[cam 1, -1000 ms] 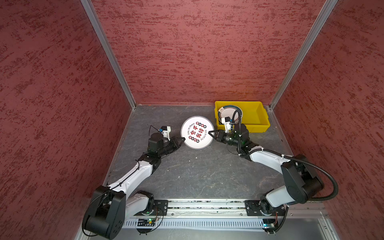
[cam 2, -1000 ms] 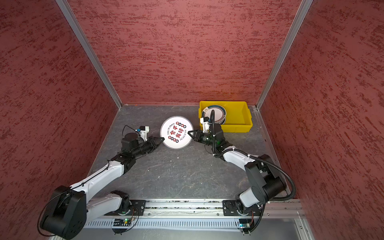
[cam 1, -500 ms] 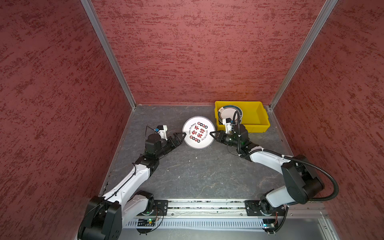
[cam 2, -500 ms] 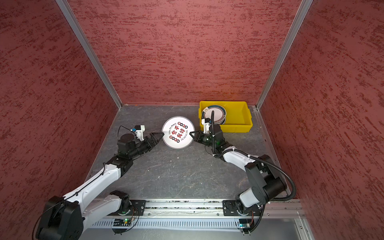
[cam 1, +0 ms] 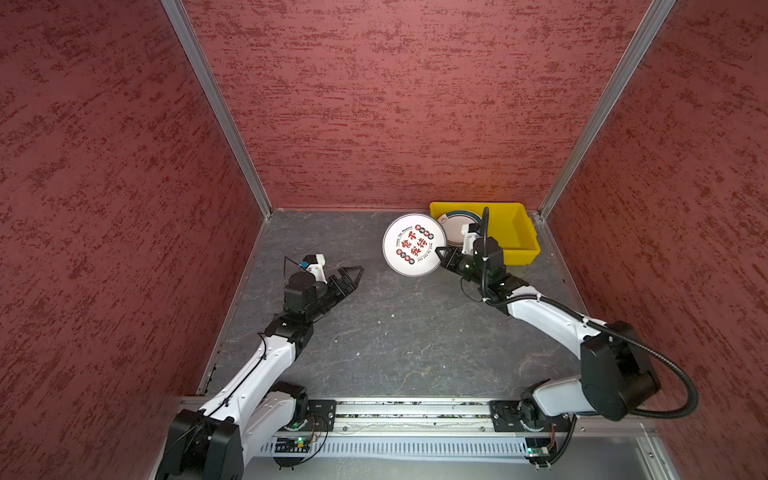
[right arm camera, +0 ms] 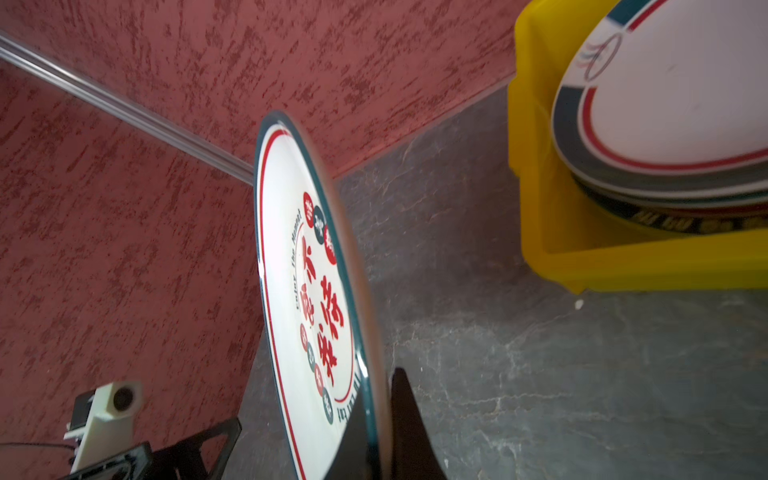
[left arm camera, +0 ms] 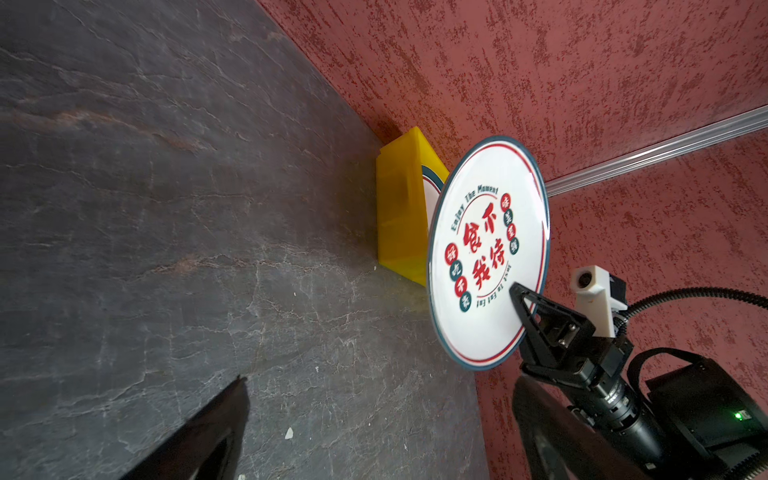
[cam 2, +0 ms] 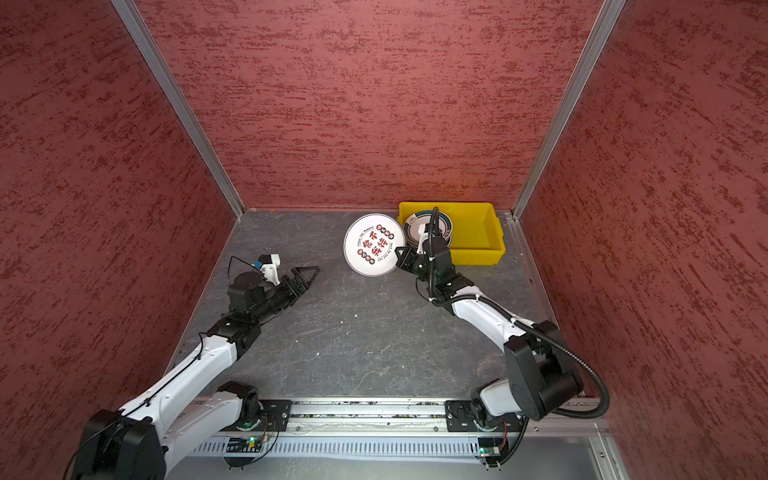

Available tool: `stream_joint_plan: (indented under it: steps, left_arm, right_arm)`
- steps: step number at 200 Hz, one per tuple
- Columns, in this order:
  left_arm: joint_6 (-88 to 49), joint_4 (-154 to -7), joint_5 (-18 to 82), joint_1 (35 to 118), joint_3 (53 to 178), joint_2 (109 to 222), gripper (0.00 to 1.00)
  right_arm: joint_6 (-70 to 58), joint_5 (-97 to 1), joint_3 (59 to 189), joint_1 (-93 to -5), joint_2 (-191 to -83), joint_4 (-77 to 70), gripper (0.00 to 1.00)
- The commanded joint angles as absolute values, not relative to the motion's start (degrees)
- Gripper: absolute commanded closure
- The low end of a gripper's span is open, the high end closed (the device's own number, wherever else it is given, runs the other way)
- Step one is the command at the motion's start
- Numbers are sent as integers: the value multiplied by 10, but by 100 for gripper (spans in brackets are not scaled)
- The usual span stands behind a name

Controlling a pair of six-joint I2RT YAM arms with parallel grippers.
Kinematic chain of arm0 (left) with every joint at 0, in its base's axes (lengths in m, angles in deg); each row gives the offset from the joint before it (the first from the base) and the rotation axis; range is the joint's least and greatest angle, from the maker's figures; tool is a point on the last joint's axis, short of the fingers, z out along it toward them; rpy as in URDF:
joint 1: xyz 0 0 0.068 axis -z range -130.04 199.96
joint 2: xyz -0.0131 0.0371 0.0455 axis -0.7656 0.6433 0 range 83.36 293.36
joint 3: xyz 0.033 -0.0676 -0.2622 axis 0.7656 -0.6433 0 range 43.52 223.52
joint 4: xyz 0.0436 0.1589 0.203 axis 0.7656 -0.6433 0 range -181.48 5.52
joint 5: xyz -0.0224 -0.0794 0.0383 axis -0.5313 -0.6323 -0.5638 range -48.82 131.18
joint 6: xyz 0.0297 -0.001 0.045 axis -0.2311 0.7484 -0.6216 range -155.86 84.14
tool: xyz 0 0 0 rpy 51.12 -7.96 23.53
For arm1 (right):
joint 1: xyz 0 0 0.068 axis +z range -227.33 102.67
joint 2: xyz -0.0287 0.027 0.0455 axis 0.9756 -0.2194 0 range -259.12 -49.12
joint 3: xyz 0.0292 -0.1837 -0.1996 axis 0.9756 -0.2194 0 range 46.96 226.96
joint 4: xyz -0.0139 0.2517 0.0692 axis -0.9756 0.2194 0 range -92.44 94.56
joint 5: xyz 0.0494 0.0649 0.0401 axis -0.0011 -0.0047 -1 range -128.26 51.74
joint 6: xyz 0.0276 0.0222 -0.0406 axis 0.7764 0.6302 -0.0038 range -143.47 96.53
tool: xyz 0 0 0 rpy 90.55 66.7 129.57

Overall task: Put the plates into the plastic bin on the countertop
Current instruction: 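Carry the red-lettered plate to the yellow bin with right gripper while left releases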

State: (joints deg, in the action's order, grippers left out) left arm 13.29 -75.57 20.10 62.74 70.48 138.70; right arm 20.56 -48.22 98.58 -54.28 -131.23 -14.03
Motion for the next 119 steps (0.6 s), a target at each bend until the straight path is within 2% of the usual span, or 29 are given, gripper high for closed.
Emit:
stream_joint_plan:
  steps: [1,57,119]
  left_arm:
    - [128,-754,187,620,698,1391,1]
    - [118,-773,186,611,690,1360,1]
    - [101,-813,191,590,679,1317,1]
  right_arm:
    - [190,-446,1023,-584,-1311,-139,100]
    - [193,-456,1095,-688,-1380,-116,100]
    - [171,-415,1160,-737,-1470,-95,100]
